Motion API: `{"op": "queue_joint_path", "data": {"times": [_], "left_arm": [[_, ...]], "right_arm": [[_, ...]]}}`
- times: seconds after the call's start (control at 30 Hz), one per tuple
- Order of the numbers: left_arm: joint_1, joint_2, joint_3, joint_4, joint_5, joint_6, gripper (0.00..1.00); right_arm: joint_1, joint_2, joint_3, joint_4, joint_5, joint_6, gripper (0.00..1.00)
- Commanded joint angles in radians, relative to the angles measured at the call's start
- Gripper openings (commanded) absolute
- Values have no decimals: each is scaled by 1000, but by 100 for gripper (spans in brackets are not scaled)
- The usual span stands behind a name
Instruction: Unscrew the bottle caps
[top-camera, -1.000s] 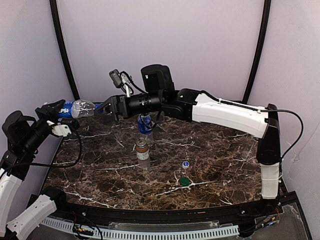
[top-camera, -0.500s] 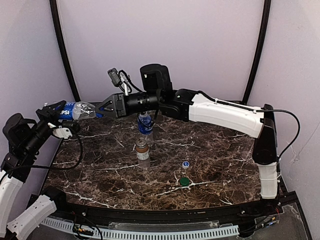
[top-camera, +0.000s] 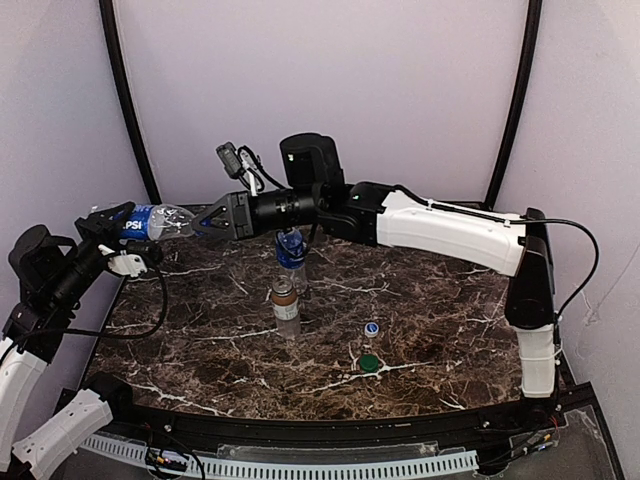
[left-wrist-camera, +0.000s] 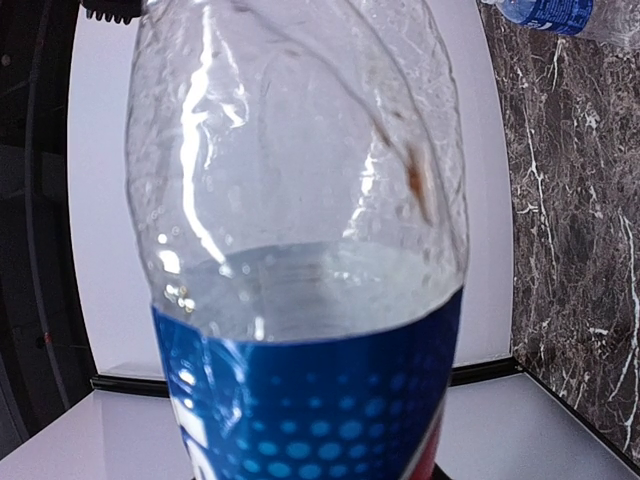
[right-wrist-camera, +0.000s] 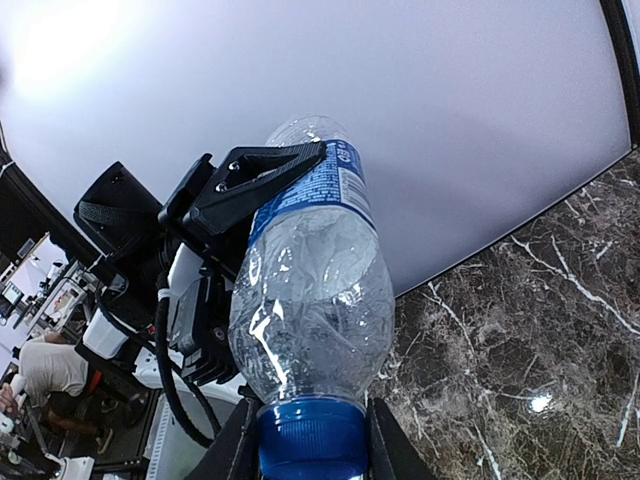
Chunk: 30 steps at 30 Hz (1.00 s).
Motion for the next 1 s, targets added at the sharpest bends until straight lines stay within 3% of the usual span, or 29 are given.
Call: {"op": "queue_joint_path", "data": {"times": [0.0, 0.07, 0.2, 0.3, 0.5, 0.67, 0.97], "left_arm": [[-3, 8, -9, 25, -28, -23, 33], [-4, 8, -8, 24, -26, -26, 33], [-4, 7, 7, -13, -6, -49, 33], [-4, 27, 89, -178, 35, -124, 32], [-4, 94, 234, -543, 261, -359, 28], [-5, 118, 281, -689, 386, -406, 24], [-4, 125, 301, -721, 435, -455, 24]], "right_arm": [[5, -31, -23, 32, -41, 1, 18], [5, -34, -26, 32, -41, -1, 0], [5, -37, -25, 53, -54, -21, 0], [20, -35, -9, 18, -89, -102, 0], [151, -116, -57, -146, 59, -638, 0], [228, -197, -158, -210, 174, -972, 0], [247, -294, -203, -242, 399, -1056, 0]]}}
